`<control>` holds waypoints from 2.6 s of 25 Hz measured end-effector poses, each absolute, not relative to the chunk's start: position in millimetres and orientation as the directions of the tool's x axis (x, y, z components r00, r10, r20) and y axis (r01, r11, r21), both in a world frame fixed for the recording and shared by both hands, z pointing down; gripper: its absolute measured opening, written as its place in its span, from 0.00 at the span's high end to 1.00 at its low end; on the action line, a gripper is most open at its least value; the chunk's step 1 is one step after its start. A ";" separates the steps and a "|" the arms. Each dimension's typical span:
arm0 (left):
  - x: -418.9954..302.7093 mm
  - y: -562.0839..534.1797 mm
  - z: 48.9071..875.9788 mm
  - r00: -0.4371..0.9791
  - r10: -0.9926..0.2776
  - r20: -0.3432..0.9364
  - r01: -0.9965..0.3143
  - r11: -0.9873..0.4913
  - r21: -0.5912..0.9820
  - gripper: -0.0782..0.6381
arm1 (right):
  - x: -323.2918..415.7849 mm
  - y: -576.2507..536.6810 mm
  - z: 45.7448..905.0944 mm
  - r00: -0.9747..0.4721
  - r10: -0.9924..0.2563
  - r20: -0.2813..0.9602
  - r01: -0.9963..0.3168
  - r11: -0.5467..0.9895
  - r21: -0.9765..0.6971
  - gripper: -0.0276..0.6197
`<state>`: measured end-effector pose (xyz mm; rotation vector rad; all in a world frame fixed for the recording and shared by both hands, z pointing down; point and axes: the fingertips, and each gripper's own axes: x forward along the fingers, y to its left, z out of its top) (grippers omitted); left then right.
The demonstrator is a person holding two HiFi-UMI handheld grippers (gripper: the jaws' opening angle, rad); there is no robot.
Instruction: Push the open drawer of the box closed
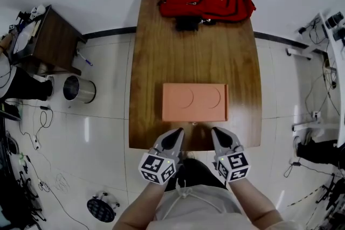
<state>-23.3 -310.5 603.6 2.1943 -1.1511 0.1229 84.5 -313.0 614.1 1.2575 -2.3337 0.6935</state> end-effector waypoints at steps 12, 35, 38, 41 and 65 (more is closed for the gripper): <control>-4.6 -267.8 403.2 0.638 -0.769 0.037 -0.750 -0.609 0.258 0.88 | 98.2 -285.8 431.6 -0.573 -0.797 0.191 -0.819 0.565 -0.098 0.95; -58.5 -15.6 369.9 0.607 -0.795 -0.012 -0.786 -0.602 0.143 0.88 | 63.6 -38.3 397.1 -0.607 -0.792 0.065 -0.792 0.609 0.042 0.95; -73.9 37.9 370.2 0.613 -0.790 -0.005 -0.783 -0.608 0.132 0.88 | 43.2 23.3 396.0 -0.615 -0.785 0.075 -0.782 0.619 0.074 0.95; -84.4 89.1 369.6 0.626 -0.780 -0.007 -0.773 -0.622 0.126 0.88 | 28.7 80.2 394.4 -0.613 -0.786 0.080 -0.781 0.618 0.087 0.95; -14.5 209.9 365.1 0.658 -0.752 0.030 -0.752 -0.656 0.066 0.88 | 76.6 207.8 375.9 -0.613 -0.785 0.086 -0.783 0.618 0.068 0.95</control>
